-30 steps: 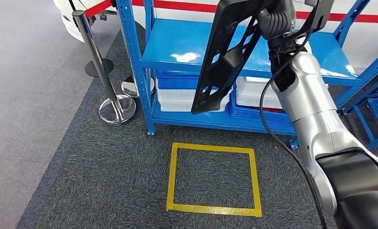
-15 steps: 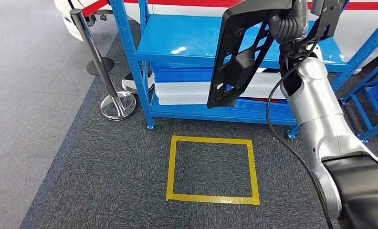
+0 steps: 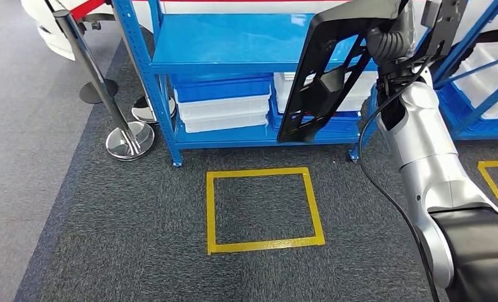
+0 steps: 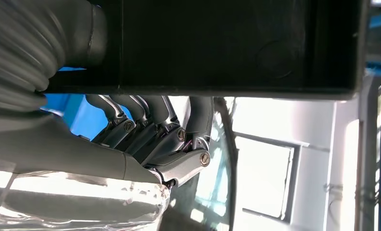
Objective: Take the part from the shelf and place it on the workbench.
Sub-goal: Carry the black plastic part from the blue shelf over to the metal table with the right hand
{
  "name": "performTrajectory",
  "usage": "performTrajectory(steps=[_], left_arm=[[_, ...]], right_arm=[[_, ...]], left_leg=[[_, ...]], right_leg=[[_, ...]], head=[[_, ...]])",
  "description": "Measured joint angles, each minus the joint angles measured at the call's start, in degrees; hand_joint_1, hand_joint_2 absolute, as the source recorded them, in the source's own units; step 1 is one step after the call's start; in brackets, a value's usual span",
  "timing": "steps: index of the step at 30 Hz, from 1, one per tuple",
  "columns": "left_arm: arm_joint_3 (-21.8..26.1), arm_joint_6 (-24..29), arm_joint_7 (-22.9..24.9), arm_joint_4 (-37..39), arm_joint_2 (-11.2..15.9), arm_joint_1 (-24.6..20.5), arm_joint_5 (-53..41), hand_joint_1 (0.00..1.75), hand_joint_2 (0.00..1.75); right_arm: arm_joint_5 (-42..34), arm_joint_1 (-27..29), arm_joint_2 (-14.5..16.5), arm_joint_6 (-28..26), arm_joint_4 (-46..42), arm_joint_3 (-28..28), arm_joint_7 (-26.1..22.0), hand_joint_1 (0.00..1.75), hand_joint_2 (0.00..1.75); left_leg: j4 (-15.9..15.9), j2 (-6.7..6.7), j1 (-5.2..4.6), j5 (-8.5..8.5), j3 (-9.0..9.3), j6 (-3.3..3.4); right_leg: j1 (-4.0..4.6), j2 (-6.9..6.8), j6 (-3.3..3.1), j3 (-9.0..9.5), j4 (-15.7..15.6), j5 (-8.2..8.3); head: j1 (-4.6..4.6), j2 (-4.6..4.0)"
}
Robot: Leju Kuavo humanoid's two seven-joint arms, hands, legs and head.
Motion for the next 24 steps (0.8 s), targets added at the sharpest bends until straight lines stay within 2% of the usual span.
performTrajectory(steps=[1, 2, 3, 4, 5, 6, 8, 9, 10, 11, 12, 13, 14, 15, 16, 17, 18, 19, 20, 21, 22, 24], left_arm=[[0.0, 0.0, 0.02, 0.0, -0.01, 0.0, 0.01, 0.0, 1.75], [0.0, 0.0, 0.06, 0.0, -0.01, -0.03, 0.01, 0.0, 1.75], [0.0, 0.0, 0.1, -0.01, -0.01, -0.06, 0.02, 0.0, 1.75], [0.02, 0.01, 0.14, -0.01, 0.02, -0.11, 0.03, 0.0, 1.75], [0.03, 0.01, 0.2, -0.02, 0.02, -0.16, 0.03, 0.0, 1.75], [0.05, 0.02, 0.25, -0.02, 0.03, -0.2, 0.03, 0.0, 1.75], [0.07, 0.02, 0.37, -0.02, -0.01, -0.25, 0.01, 0.0, 1.75], [0.07, 0.01, 0.39, -0.02, -0.02, -0.26, 0.01, 0.0, 1.75], [0.09, -0.01, 0.4, -0.02, -0.03, -0.24, 0.01, 0.0, 1.75], [0.11, -0.03, 0.38, -0.02, -0.04, -0.22, 0.02, 0.0, 1.75], [0.14, -0.05, 0.33, -0.02, -0.05, -0.24, 0.04, 0.0, 1.75], [0.17, -0.07, 0.25, -0.02, -0.04, -0.29, 0.04, 0.0, 1.75], [0.2, -0.08, 0.17, -0.02, -0.04, -0.38, 0.03, 0.0, 1.75], [0.21, -0.09, 0.1, -0.02, -0.04, -0.44, 0.0, 0.0, 1.75], [0.22, -0.09, 0.04, -0.02, -0.04, -0.46, -0.04, 0.0, 1.75], [0.22, -0.09, 0.0, -0.02, -0.04, -0.45, -0.1, 0.0, 1.75], [0.22, -0.09, -0.03, -0.02, -0.04, -0.35, -0.19, 0.0, 1.75], [0.22, -0.09, -0.05, -0.02, 0.02, -0.25, -0.29, 0.0, 1.75], [0.22, -0.09, -0.09, -0.01, 0.02, -0.15, -0.39, 0.0, 1.75], [0.22, -0.11, -0.1, -0.01, 0.07, -0.03, -0.47, 0.0, 1.75], [0.22, -0.15, -0.12, -0.01, 0.09, 0.01, -0.51, 0.0, 1.75], [0.22, -0.39, -0.13, -0.01, -0.03, 0.03, -0.62, 0.0, 1.75]], right_arm=[[0.24, 0.07, 0.0, 0.01, 0.15, -0.14, 0.04, 1.75, 1.75], [0.44, 0.1, 0.01, 0.02, 0.24, -0.27, 0.11, 1.75, 1.75], [0.62, 0.05, 0.01, 0.04, 0.28, -0.37, 0.2, 1.75, 1.75], [0.8, -0.1, 0.03, 0.07, 0.32, -0.46, 0.28, 1.75, 1.75], [1.0, -0.28, 0.11, 0.11, 0.33, -0.53, 0.37, 1.75, 1.75], [1.15, -0.45, 0.18, 0.16, 0.38, -0.63, 0.43, 1.75, 1.75], [1.29, -0.63, 0.3, 0.26, 0.58, -0.92, 0.53, 1.75, 1.75], [1.32, -0.65, 0.32, 0.32, 0.72, -1.05, 0.57, 1.75, 1.75], [1.37, -0.69, 0.39, 0.4, 0.86, -1.13, 0.62, 1.75, 1.75], [1.46, -0.74, 0.47, 0.48, 0.98, -1.15, 0.65, 1.75, 1.75], [1.58, -0.76, 0.57, 0.55, 1.11, -1.16, 0.65, 1.75, 1.75], [1.74, -0.73, 0.66, 0.6, 1.27, -1.17, 0.6, 1.75, 1.75], [1.86, -0.58, 0.72, 0.63, 1.41, -1.17, 0.48, 1.75, 1.75], [1.97, -0.33, 0.78, 0.65, 1.54, -1.17, 0.29, 1.75, 1.75], [2.05, 0.03, 0.82, 0.66, 1.61, -1.17, 0.05, 1.75, 1.75], [2.12, 0.43, 0.84, 0.63, 1.62, -1.2, -0.18, 1.75, 1.75], [2.2, 0.81, 0.84, 0.6, 1.58, -1.25, -0.39, 1.75, 1.75], [2.27, 1.12, 0.84, 0.57, 1.51, -1.3, -0.56, 1.75, 1.75], [2.35, 1.31, 0.82, 0.52, 1.42, -1.42, -0.7, 1.75, 1.75], [2.41, 1.47, 0.81, 0.43, 1.31, -1.59, -0.85, 1.75, 1.75], [2.48, 1.69, 0.8, 0.35, 1.22, -1.78, -0.93, 1.75, 1.75], [2.78, 2.2, 0.65, 0.19, 1.0, -2.28, -1.02, 1.75, 1.75]], left_leg=[[0.05, 0.74, 0.03, 0.28, -0.41, -0.15], [0.11, 1.42, 0.08, 0.51, -0.72, -0.35], [0.18, 2.06, 0.11, 0.67, -0.93, -0.58], [0.24, 2.6, 0.07, 0.85, -1.14, -0.89], [0.22, 3.14, -0.01, 1.08, -1.29, -1.28], [0.18, 3.63, -0.12, 1.34, -1.39, -1.71], [-0.11, 4.66, -0.17, 2.0, -1.52, -2.62], [-0.06, 4.52, -0.05, 1.84, -1.66, -3.02], [0.6, 3.7, 0.08, 0.9, -2.02, -3.27], [2.31, 2.41, 0.15, -0.85, -2.65, -3.37], [5.25, 0.81, 0.18, -3.34, -3.58, -3.33], [9.01, -0.32, 0.09, -5.88, -4.64, -3.18], [12.69, -0.92, -0.04, -7.84, -5.51, -3.02], [15.16, -1.2, -0.19, -8.85, -5.79, -2.79], [15.6, -1.38, -0.36, -8.76, -5.15, -2.46], [13.78, -1.64, -0.58, -7.7, -3.51, -1.98], [10.11, -2.28, -0.82, -6.18, -1.13, -1.35], [6.27, -3.67, -0.87, -5.24, 1.17, -0.62], [2.96, -5.16, -0.92, -4.49, 2.89, -0.22], [0.93, -6.27, -0.97, -4.21, 3.85, -0.07], [0.21, -6.85, -1.03, -4.18, 4.07, -0.07], [-0.57, -5.67, -1.13, -3.14, 4.03, -0.22]], right_leg=[[-0.25, -0.17, 0.29, 0.77, 0.31, 0.58], [-0.47, -0.55, 0.51, 2.73, -1.7, 1.92], [-0.62, -1.43, 0.69, 5.53, -5.47, 3.15], [-0.4, -2.59, 0.71, 8.31, -9.49, 3.71], [-0.11, -3.56, 0.37, 10.28, -12.76, 3.94], [0.27, -4.19, -0.09, 11.23, -14.78, 3.8], [0.88, -3.63, -1.44, 10.77, -15.61, 4.1], [0.9, -3.13, -2.04, 10.46, -15.86, 4.51], [0.89, -2.61, -2.71, 10.11, -16.05, 4.99], [0.86, -2.14, -3.36, 9.73, -16.24, 5.48], [0.88, -1.66, -3.9, 9.29, -16.32, 5.95], [1.1, -1.1, -4.29, 8.74, -16.29, 6.36], [1.38, -0.42, -4.55, 8.17, -16.2, 6.77], [1.68, 0.37, -4.74, 7.59, -16.08, 7.16], [1.97, 1.27, -4.83, 7.04, -15.92, 7.54], [2.23, 2.22, -4.87, 6.55, -15.76, 7.9], [2.44, 3.17, -4.88, 6.12, -15.61, 8.25], [2.49, 3.96, -4.83, 5.71, -15.54, 8.64], [2.45, 4.62, -4.65, 5.31, -15.47, 9.09], [2.19, 5.23, -4.35, 4.94, -15.51, 9.59], [1.87, 5.82, -3.97, 4.62, -15.65, 10.12], [1.55, 7.11, -3.17, 4.19, -16.25, 11.21]], head=[[0.0, 0.0], [0.0, 0.0], [-0.01, -0.01], [0.0, -0.01], [-0.02, -0.01], [-0.04, -0.01], [-0.08, -0.01], [-0.07, -0.01], [-0.07, -0.01], [-0.07, -0.01], [-0.07, -0.01], [-0.07, -0.01], [-0.07, -0.01], [-0.07, -0.01], [-0.07, 0.0], [-0.07, 0.0], [-0.07, 0.0], [-0.07, 0.01], [-0.07, 0.0], [-0.08, 0.01], [-0.08, 0.01], [-0.09, 0.0]])
